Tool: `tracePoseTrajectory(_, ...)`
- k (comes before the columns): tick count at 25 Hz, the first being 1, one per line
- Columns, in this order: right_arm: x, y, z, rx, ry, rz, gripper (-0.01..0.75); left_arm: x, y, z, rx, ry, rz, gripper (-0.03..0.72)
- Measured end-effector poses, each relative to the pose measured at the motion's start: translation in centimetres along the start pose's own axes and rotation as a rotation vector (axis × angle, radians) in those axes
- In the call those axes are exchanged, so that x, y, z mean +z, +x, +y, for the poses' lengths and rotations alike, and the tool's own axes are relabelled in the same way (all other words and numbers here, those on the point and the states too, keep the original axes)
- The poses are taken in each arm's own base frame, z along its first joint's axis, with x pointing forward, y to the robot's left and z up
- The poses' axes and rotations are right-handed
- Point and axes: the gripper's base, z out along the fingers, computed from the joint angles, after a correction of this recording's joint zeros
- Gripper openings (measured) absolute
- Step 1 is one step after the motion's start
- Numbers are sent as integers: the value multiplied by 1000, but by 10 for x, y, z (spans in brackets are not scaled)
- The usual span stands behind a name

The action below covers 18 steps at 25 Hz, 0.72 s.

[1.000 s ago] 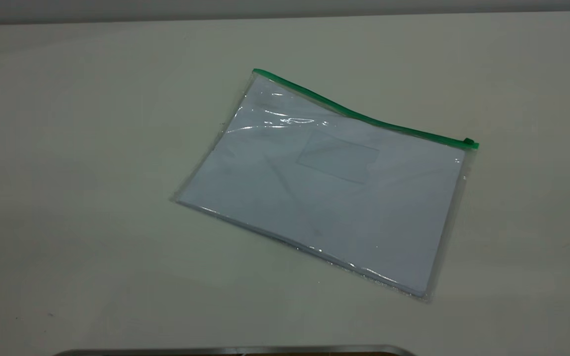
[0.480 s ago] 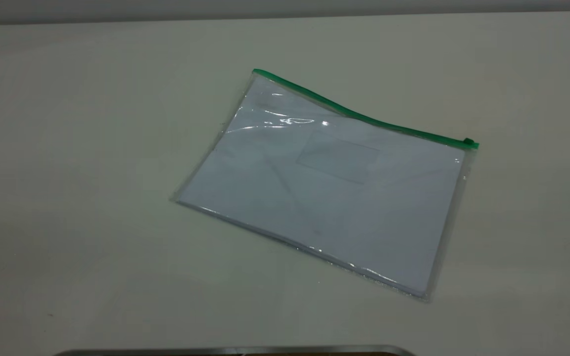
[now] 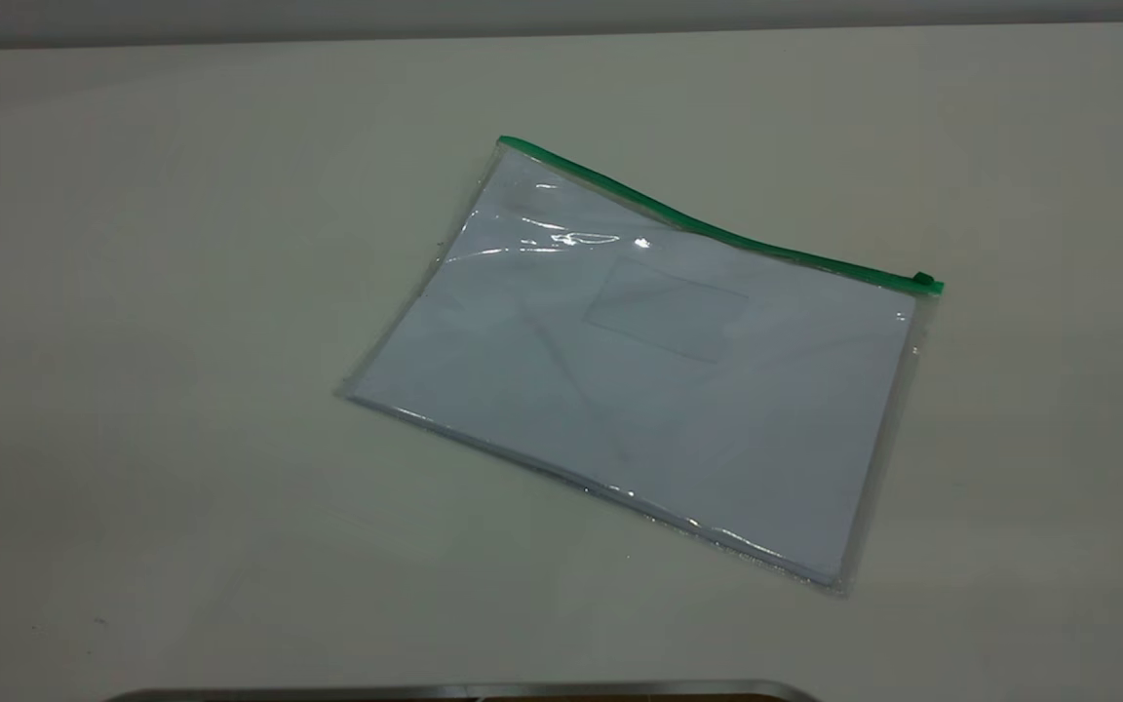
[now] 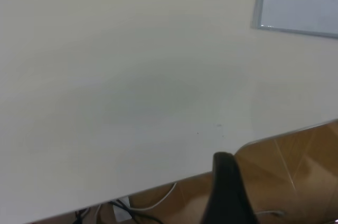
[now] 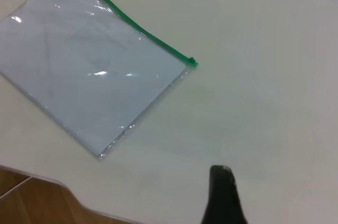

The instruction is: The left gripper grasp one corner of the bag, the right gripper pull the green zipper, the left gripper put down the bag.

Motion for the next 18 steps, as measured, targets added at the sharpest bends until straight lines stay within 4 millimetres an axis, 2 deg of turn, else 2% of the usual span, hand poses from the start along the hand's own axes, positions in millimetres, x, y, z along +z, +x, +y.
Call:
tracePoseTrajectory(5, 0, 0, 0, 0, 0, 0, 572, 10, 4, 0, -11, -1, 24, 588)
tracePoseTrajectory(18, 0, 0, 0, 2, 0, 0, 571, 10, 4, 0, -15, -2, 19, 588)
